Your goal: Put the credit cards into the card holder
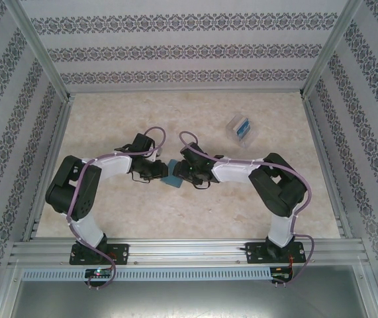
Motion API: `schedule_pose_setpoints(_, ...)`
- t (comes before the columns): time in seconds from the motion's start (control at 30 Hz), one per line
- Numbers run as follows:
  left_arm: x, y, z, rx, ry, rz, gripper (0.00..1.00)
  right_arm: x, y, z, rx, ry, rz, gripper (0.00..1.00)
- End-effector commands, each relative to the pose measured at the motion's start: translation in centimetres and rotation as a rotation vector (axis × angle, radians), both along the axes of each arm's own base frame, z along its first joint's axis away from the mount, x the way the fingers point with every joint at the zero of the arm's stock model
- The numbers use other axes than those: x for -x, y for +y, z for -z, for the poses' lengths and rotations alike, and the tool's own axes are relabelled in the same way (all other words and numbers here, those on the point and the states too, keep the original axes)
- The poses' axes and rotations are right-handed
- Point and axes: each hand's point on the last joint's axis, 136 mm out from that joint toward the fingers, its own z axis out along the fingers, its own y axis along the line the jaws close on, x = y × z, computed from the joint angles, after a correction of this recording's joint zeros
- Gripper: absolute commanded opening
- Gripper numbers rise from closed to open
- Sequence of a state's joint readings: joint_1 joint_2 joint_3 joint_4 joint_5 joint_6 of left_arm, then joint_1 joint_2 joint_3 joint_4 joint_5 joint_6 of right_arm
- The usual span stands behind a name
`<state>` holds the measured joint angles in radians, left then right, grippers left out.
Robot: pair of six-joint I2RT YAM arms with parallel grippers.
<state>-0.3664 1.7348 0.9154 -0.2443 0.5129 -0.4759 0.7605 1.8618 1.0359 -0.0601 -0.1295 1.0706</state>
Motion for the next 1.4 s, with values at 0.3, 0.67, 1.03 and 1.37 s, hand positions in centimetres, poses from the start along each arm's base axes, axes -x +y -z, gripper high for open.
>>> schedule_pose_setpoints(0.3,-0.1,-2.8,-1.1,0.189,0.010,0.026,0.43,-1.5,1.4,0.6,-0.101,-0.021,0.011,0.36)
schedule_pose_setpoints(0.67,-0.9,-2.9,0.2,0.247,0.038,-0.004,0.27,-1.7,2.0,0.9,-0.151,-0.011,-0.016,0.30)
schedule_pose_setpoints(1.03,-0.3,-1.4,-5.5,0.227,-0.076,-0.054,0.00,-1.4,0.4,-2.7,-0.117,-0.176,-0.057,0.39)
schedule_pose_setpoints(1.37,1.9,-1.4,-8.9,0.244,-0.080,-0.036,0.00,0.3,1.2,-8.6,-0.112,-0.409,-0.208,0.48)
